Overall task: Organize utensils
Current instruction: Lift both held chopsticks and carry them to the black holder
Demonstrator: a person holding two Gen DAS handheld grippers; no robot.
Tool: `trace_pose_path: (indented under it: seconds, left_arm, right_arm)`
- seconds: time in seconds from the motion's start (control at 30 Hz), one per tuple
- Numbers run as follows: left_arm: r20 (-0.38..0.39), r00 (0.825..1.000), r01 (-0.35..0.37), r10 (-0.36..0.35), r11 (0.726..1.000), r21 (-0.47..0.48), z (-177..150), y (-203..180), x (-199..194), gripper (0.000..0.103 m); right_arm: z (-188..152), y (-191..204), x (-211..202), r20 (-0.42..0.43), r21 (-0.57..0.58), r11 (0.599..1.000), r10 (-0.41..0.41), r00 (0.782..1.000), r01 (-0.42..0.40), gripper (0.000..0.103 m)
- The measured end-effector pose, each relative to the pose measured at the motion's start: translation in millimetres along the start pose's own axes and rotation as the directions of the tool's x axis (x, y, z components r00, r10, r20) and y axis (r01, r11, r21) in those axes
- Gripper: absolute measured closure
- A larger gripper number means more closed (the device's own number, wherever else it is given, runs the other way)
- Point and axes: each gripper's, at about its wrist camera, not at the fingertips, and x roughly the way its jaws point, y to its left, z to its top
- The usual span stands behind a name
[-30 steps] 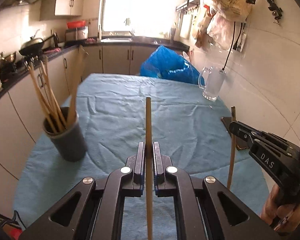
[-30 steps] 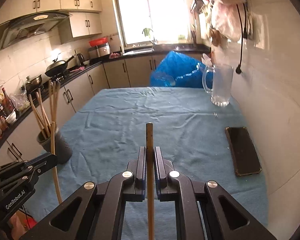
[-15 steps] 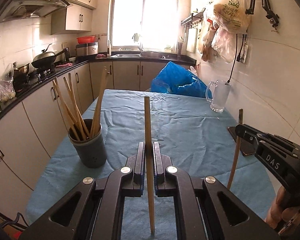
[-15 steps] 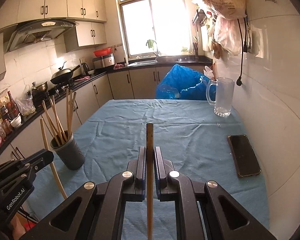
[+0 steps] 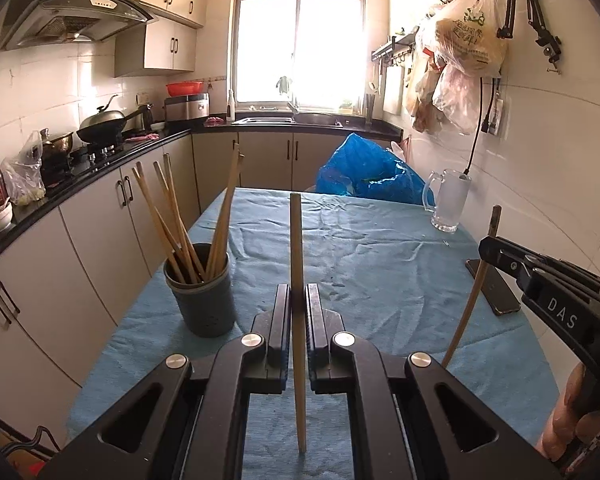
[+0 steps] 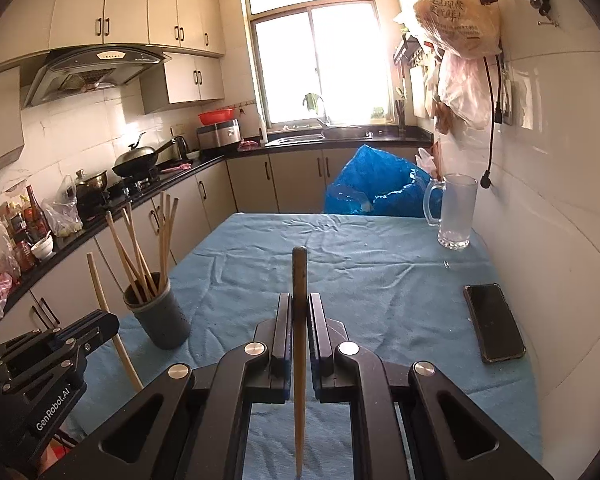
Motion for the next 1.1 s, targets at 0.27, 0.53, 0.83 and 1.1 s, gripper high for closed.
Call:
trace_pose_path:
  seconds: [0.27,0.53,0.83,1.1]
  left_arm:
    - [0.018,1.0,-0.016,0.016,1.0,-0.006,-1.7,4.5,-7.3,0.097]
    - [0.029,0.999,-0.028,0.028,1.0,-0.014,-1.7,8.2,-12.8,0.097]
    - [0.047,0.998,-0.052,0.053,0.999,-0.012,-1.2,10.7,-18.8,0.097]
    - [0.06,0.996,-0.067,0.068,0.998,-0.018,0.0,11.2,-21.8,0.097]
  right_arm:
    - [0.7,13.6,-4.2,0.009,-0.013,1.0,0.021,1.0,-0.021,0.095]
    - [6.2,22.2,-7.9,0.022,-0.023,0.999,0.04,0.999,-0.039,0.095]
    - [9.4,30.0,-6.5,0.024,-0.035,0.998,0.06,0.998,-0.06,0.095]
    - [12.2,38.1,-3.4,0.026,-0.042,0.996,0.082,0.996,-0.081,0.095]
